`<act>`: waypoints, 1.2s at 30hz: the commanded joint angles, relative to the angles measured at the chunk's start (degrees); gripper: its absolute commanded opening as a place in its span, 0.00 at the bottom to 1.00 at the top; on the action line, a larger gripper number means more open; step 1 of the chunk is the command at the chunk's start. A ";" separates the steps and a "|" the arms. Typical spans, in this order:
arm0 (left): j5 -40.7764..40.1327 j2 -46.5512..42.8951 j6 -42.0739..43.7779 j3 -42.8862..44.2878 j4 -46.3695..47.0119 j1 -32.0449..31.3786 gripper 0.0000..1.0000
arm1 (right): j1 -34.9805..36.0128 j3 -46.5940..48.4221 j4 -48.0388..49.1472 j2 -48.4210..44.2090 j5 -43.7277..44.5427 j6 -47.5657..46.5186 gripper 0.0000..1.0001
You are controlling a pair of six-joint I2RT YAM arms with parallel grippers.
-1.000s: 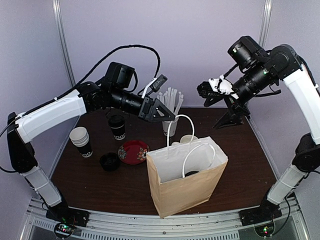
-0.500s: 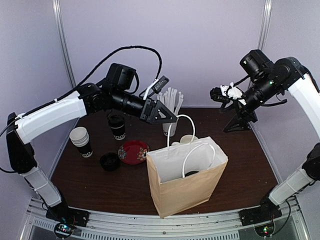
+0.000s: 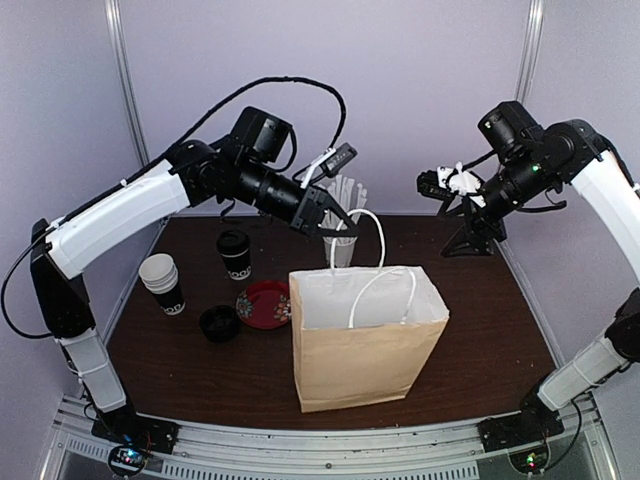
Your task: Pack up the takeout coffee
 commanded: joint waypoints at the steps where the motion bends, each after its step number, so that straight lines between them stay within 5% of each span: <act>1: -3.17 -1.09 7.22 6.15 -6.84 0.01 0.00 | -1.08 -1.76 2.65 -1.62 1.11 1.34 0.82; 36: -4.76 -17.71 6.90 -20.54 -1.18 -12.39 0.04 | -1.27 -4.27 4.35 1.07 -3.12 5.15 0.82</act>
